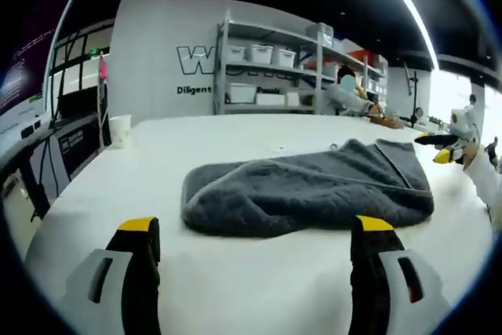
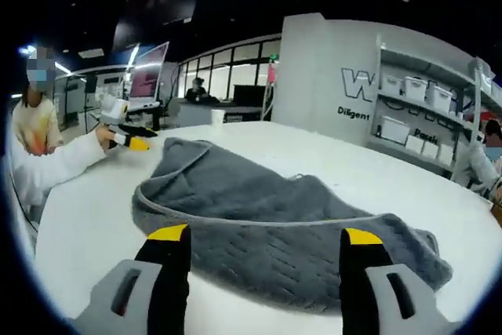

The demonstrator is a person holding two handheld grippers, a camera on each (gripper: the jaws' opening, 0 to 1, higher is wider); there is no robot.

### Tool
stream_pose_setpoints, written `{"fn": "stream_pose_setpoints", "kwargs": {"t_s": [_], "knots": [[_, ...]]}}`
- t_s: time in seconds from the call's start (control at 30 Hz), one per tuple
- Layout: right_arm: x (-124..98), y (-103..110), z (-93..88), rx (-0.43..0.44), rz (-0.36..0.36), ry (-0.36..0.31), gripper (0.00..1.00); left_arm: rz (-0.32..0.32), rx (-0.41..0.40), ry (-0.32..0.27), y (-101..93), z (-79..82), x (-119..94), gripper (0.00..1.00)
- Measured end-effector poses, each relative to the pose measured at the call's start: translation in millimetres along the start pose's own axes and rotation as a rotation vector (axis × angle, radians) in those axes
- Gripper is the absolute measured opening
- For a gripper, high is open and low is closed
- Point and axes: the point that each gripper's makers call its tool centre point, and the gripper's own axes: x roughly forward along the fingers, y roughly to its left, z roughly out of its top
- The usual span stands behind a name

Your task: Open the folded towel by lifting each exposed corner and separating the folded layers until the towel lies flat within the target outline without major curled edges

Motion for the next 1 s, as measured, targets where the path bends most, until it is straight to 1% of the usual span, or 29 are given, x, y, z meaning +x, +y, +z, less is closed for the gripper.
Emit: {"fn": "stream_pose_setpoints", "kwargs": {"t_s": [0.07,0.17,0.27,0.33,0.43,0.5,0.57,0.63,0.73,0.83,0.87,1.0], "knots": [[-0.2,-10.6,-7.2,-0.003,-0.023,0.002,0.86,-0.001,0.011,0.000,-1.6,-0.8,-0.6,1.00],[-0.8,-24.2,-16.3,-0.008,-0.038,0.007,0.91,-0.011,0.007,-0.008,-0.8,0.0,1.2,1.00],[-4.2,-34.1,-19.3,0.005,-0.046,-0.005,0.97,-0.015,-0.003,-0.022,0.1,0.3,1.4,1.00],[-7.7,-38.4,-21.0,0.014,-0.047,-0.011,0.99,-0.019,-0.008,-0.026,1.8,-0.8,3.1,1.00],[-13.9,-43.4,-27.2,0.032,-0.043,-0.009,0.99,-0.020,-0.008,-0.021,3.9,-4.7,5.9,1.00],[-16.4,-43.9,-34.6,0.049,-0.037,0.013,0.99,-0.018,-0.002,-0.023,3.2,-5.9,5.9,1.00],[-18.2,-44.2,-37.7,0.060,-0.030,0.021,0.99,-0.020,-0.003,-0.030,1.3,-6.1,5.4,1.00],[-18.9,-41.8,-36.5,0.066,-0.020,0.017,0.99,-0.026,-0.008,-0.044,-2.3,-5.0,4.6,1.00],[-19.2,-39.3,-33.8,0.058,-0.011,0.010,0.99,-0.014,-0.028,-0.059,-3.3,-2.6,4.9,1.00],[-19.7,-33.9,-33.6,0.052,0.002,0.013,0.99,-0.005,-0.050,-0.073,-6.2,4.7,8.6,1.00],[-19.8,-33.0,-33.6,0.051,0.006,0.014,0.99,-0.003,-0.053,-0.078,-7.3,9.4,12.2,1.00],[-21.4,-28.6,-31.2,0.056,0.020,0.005,0.99,0.003,-0.042,-0.073,-16.5,19.4,25.8,0.99]]}}
